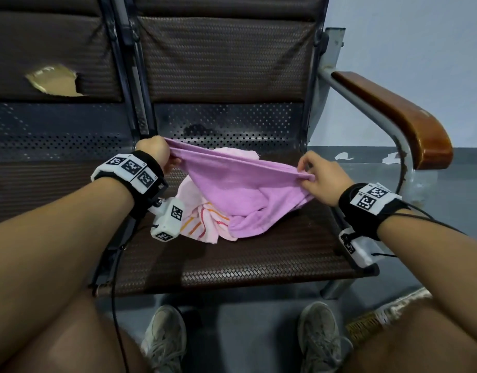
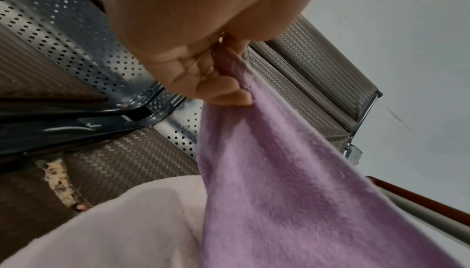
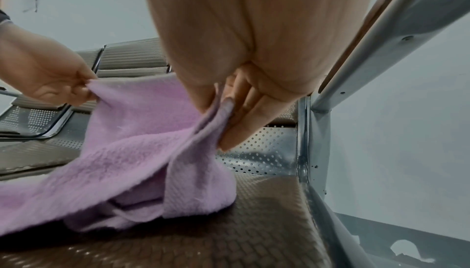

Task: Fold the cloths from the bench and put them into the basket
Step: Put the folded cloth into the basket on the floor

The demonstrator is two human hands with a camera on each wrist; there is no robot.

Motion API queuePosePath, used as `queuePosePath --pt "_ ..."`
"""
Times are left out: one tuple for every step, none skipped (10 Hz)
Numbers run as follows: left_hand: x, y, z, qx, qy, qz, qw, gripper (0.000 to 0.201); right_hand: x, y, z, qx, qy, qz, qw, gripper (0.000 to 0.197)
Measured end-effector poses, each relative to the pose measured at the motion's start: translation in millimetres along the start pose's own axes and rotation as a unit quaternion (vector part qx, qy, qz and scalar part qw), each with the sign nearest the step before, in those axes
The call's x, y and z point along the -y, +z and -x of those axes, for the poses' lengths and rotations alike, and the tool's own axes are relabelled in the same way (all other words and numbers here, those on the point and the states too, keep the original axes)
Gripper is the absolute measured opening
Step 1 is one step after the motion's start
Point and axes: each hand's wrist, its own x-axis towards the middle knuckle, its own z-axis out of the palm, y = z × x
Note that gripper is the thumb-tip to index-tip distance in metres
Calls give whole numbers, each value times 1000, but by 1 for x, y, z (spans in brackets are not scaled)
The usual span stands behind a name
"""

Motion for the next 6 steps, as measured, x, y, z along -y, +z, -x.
queuePosePath --pt "-2 -9 8 -6 7 -62 998 37 3 -3 1 5 22 -10 1000 39" --pt "-1 -11 22 -10 125 -170 977 35 8 -8 -2 -2 55 -23 998 36" --pt "-2 -13 35 10 228 -240 944 32 11 -16 -3 -33 77 -43 996 36" --pt "-7 -14 34 30 256 -231 938 36 15 -25 -5 -61 73 -71 993 34" --pt "-16 -12 41 98 246 -156 952 30 19 -35 -6 -96 54 -116 987 26" --pt "-25 -11 47 154 204 -30 966 10 19 -46 -7 -125 32 -124 984 40"
